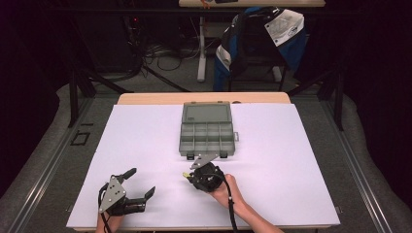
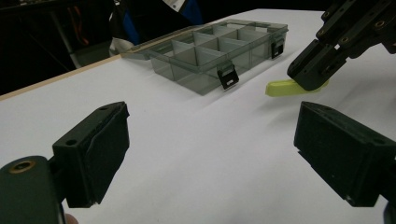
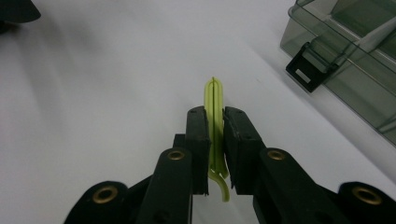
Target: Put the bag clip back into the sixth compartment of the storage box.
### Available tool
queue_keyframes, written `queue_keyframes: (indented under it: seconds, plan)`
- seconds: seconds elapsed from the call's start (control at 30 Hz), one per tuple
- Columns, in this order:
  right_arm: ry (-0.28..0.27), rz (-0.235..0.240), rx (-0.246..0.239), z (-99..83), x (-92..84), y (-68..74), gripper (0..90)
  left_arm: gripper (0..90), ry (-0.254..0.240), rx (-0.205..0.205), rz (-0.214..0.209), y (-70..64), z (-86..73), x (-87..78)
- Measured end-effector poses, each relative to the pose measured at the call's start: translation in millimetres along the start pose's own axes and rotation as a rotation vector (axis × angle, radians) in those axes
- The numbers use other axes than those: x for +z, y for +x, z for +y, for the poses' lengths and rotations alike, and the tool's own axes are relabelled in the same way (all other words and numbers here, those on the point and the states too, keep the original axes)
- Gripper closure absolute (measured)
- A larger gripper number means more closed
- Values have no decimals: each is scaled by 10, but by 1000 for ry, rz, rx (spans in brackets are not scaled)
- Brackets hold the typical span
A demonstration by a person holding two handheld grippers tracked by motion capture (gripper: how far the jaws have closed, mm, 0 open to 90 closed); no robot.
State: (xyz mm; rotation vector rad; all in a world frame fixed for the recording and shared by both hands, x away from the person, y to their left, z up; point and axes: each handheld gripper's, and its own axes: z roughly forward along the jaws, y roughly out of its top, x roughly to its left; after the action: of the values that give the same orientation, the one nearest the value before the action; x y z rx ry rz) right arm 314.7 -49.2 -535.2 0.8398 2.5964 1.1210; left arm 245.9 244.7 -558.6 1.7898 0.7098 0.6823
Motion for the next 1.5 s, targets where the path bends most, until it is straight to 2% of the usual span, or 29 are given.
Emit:
queue_keyframes:
  seconds: [0.83,1.5]
  plan:
    - [-19,-37,5,-115,-226,-79,805,105,2,0,1,2,-3,-4]
    - [-33,-72,6,-130,-294,-194,805,105,5,2,0,7,-4,-3]
